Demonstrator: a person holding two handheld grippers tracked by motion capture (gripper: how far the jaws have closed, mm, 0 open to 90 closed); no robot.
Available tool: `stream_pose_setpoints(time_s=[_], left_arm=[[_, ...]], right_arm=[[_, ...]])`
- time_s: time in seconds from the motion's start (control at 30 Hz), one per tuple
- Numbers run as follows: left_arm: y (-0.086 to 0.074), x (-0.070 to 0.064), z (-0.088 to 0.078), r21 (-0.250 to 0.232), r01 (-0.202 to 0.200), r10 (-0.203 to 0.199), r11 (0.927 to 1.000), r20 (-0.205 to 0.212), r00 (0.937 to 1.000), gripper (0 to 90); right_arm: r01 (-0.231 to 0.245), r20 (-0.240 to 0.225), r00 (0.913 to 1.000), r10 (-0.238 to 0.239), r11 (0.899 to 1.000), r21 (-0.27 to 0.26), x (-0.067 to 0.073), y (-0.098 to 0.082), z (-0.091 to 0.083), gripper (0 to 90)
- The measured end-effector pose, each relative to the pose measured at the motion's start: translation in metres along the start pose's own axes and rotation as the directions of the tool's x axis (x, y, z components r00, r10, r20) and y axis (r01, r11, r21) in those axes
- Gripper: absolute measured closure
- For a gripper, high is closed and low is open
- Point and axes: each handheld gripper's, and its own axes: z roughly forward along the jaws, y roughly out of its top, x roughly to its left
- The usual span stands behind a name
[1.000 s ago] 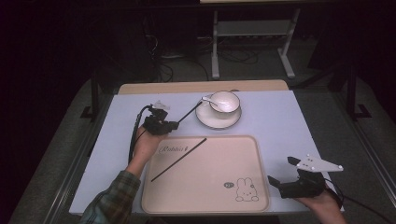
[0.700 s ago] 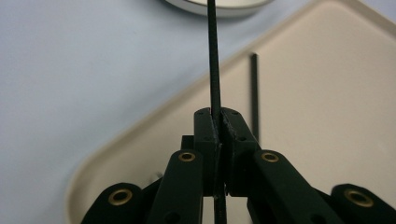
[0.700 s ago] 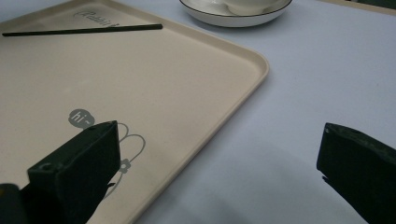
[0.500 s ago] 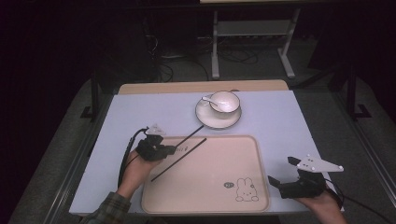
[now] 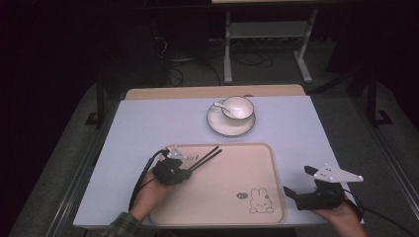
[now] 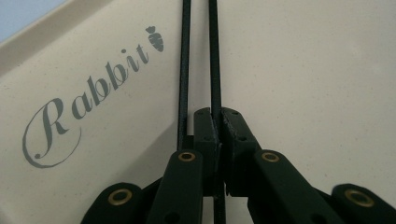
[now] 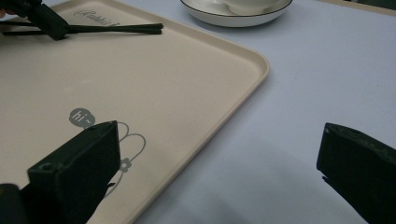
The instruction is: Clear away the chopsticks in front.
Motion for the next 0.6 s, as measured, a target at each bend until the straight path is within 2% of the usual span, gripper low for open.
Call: stream_pose_setpoints(time_s=[0.27,0.33,0.43,0.5,0.6], left_arm=[[0.0,-0.001,0.0,0.0,0.005,-0.005,1.0,0.007,1.0,81.2],[0.003,-0.001,-0.002,-0.015,0.01,-0.01,0.9998,0.018,0.9998,79.8],[0.015,0.0,-0.004,-0.049,0.006,-0.004,0.9988,0.039,0.9992,77.9],[0.028,0.0,-0.002,-0.064,-0.02,0.024,0.9977,0.054,0.9983,78.2],[0.047,-0.001,0.007,-0.073,-0.058,0.064,0.9956,0.069,0.9956,84.2]], right_arm=[[-0.001,0.0,1.0,0.001,1.0,-0.001,0.0,0.0,0.0,0.0],[-0.002,0.001,1.0,0.002,1.0,-0.001,0.0,0.0,0.0,0.0],[-0.001,0.0,1.0,0.001,1.0,0.0,0.0,0.0,0.0,0.0],[0.002,0.001,1.0,-0.002,1.0,0.002,0.0,0.0,0.001,0.0],[0.003,-0.001,1.0,-0.003,1.0,0.001,0.001,0.001,0.001,0.0]])
